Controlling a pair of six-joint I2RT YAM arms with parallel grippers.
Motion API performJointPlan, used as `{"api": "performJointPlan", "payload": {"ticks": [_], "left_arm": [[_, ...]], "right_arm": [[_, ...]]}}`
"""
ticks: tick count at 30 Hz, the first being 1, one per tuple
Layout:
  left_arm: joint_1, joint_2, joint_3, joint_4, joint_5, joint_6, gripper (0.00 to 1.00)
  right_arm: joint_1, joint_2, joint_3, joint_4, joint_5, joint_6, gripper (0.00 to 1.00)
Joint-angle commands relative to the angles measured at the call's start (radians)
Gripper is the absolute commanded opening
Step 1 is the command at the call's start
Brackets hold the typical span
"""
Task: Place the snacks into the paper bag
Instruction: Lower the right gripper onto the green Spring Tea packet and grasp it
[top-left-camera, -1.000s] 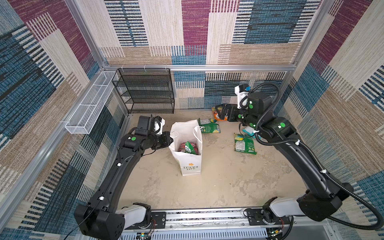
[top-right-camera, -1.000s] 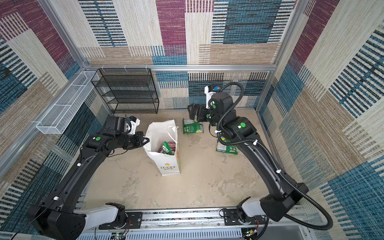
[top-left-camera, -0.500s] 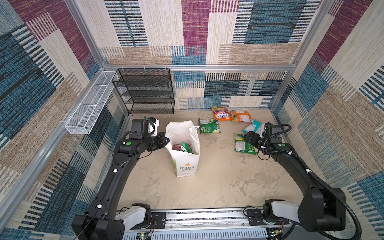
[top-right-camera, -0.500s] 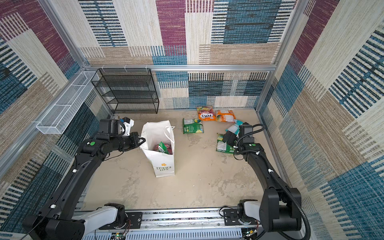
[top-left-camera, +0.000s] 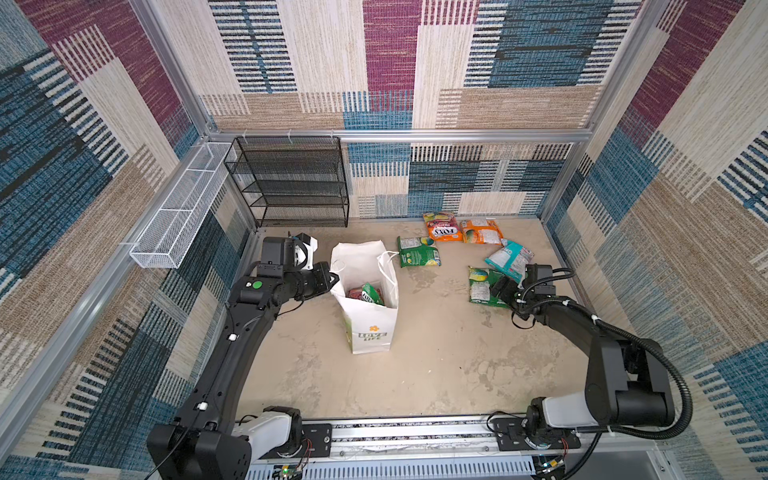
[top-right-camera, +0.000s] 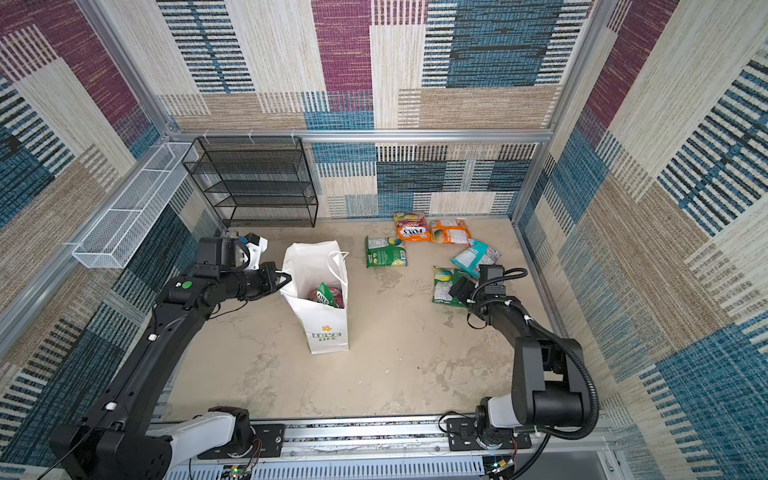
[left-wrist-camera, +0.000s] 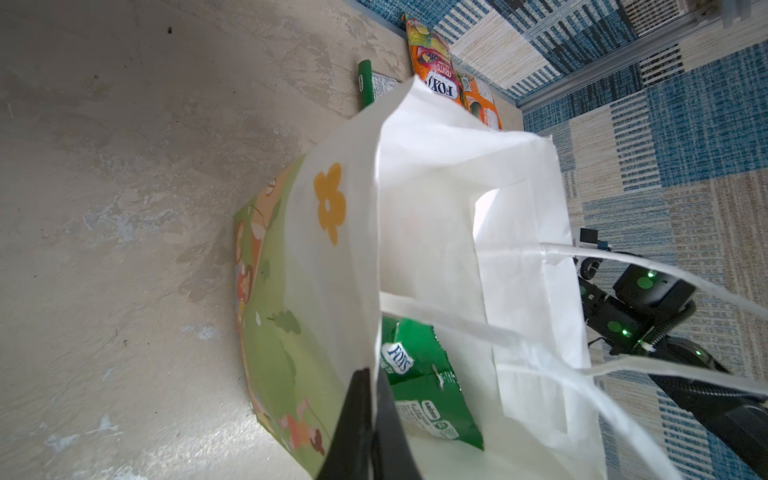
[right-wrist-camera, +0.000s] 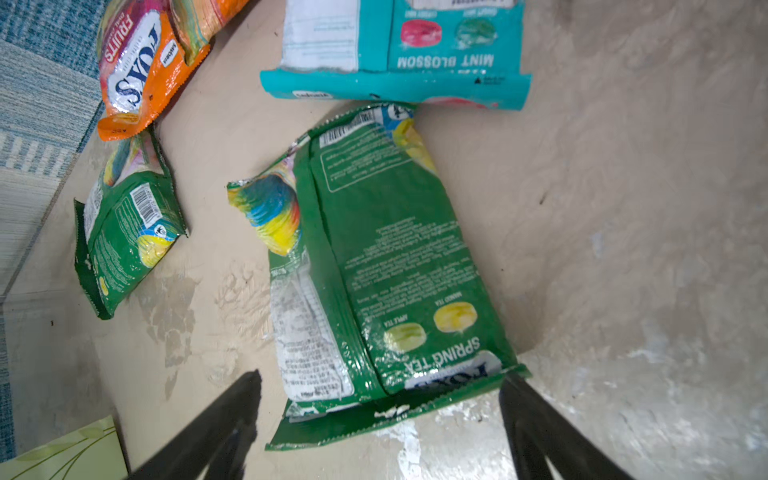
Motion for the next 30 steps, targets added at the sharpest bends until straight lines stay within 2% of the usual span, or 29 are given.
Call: {"api": "performJointPlan", "payload": {"ticks": [1,8,14,18,19,20,22,30], "left_arm": [[0.003,-0.002,-0.003,0.049,0.025,-0.013,0.0],[0.004,-0.002,-0.004,0.049,0.027,-0.013,0.0],[0.006,-0.005,-0.004,0.051,0.027,-0.013,0.0],[0.008,-0.005,-0.007,0.052,0.029,-0.013,0.0],[0.008,-0.005,-0.006,0.052,0.03,-0.013,0.0],[0.008,-0.006,-0.007,0.052,0.031,-0.013,0.0],[0.01,-0.008,-0.008,0.054,0.029,-0.013,0.0],[0.011,-0.01,-0.008,0.058,0.035,-0.012,0.0]], "right_arm": [[-0.001,0.038,0.005,0.039,-0.012,0.043,0.89],[-0.001,0.099,0.01,0.04,0.0,0.094,0.87],[-0.001,0.149,0.023,0.04,0.012,0.11,0.79],[-0.001,0.178,0.032,0.052,-0.005,0.11,0.63],[-0.002,0.183,0.034,0.051,-0.008,0.111,0.62],[-0.001,0.189,0.035,0.057,-0.014,0.11,0.55],[-0.001,0.199,0.041,0.057,-0.019,0.113,0.52],[-0.002,0.163,0.043,0.056,-0.039,0.116,0.18]]}}
